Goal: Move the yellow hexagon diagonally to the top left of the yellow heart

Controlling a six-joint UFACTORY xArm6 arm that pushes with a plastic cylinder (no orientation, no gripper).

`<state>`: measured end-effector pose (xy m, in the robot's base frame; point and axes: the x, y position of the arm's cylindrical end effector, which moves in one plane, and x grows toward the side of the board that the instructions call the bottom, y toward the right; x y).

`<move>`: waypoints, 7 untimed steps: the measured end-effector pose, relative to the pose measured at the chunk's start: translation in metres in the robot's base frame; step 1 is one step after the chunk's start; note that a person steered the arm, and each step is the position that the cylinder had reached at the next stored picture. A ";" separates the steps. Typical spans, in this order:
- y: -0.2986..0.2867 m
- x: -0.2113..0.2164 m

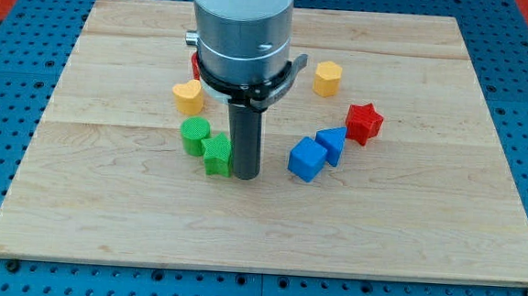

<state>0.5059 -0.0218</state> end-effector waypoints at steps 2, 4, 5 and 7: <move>0.070 0.045; 0.111 -0.013; 0.099 -0.025; 0.159 -0.034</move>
<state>0.4715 0.1374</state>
